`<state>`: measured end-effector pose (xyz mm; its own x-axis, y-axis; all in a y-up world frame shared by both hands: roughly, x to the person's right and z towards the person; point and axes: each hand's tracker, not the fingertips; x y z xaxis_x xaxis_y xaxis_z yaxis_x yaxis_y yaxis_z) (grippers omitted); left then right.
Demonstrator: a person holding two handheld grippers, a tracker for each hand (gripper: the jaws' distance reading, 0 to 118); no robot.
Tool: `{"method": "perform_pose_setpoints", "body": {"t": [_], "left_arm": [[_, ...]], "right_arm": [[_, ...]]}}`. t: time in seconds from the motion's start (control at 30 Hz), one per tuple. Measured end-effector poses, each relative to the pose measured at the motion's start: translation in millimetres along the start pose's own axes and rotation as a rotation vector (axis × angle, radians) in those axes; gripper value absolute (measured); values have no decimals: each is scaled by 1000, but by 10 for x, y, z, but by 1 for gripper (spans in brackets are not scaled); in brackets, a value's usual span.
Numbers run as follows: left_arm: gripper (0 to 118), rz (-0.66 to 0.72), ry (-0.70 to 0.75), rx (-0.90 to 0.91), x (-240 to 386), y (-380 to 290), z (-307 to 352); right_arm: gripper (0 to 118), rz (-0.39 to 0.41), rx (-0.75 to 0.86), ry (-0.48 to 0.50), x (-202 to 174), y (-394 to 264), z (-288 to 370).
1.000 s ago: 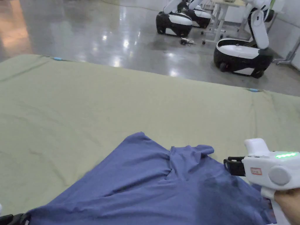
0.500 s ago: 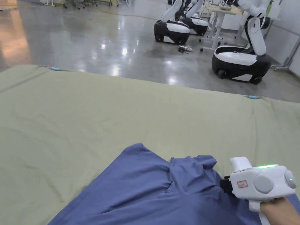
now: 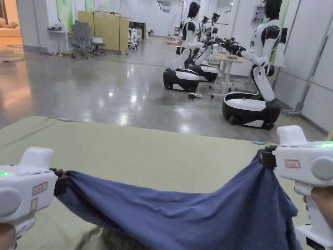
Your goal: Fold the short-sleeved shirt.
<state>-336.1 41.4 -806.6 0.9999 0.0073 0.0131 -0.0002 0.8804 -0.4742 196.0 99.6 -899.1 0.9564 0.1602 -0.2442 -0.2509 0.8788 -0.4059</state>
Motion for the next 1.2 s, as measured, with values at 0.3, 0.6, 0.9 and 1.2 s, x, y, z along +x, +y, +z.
{"method": "perform_pose_setpoints", "body": {"t": [0.3, 0.6, 0.9, 1.2], "left_arm": [[0, -13, 48, 129, 114, 1742, -249], [0, -41, 63, 297, 97, 2987, -340], [0, -1, 39, 281, 3, 2821, -559], [0, -5, 103, 214, 14, 1690, -1279]], "right_arm": [[5, -79, 243, -137, 669, 1533, 759], [6, -112, 365, -219, 1033, 2397, 861], [5, -155, 337, -184, 973, 2164, 408], [6, -206, 258, -194, 707, 1209, -245]]}}
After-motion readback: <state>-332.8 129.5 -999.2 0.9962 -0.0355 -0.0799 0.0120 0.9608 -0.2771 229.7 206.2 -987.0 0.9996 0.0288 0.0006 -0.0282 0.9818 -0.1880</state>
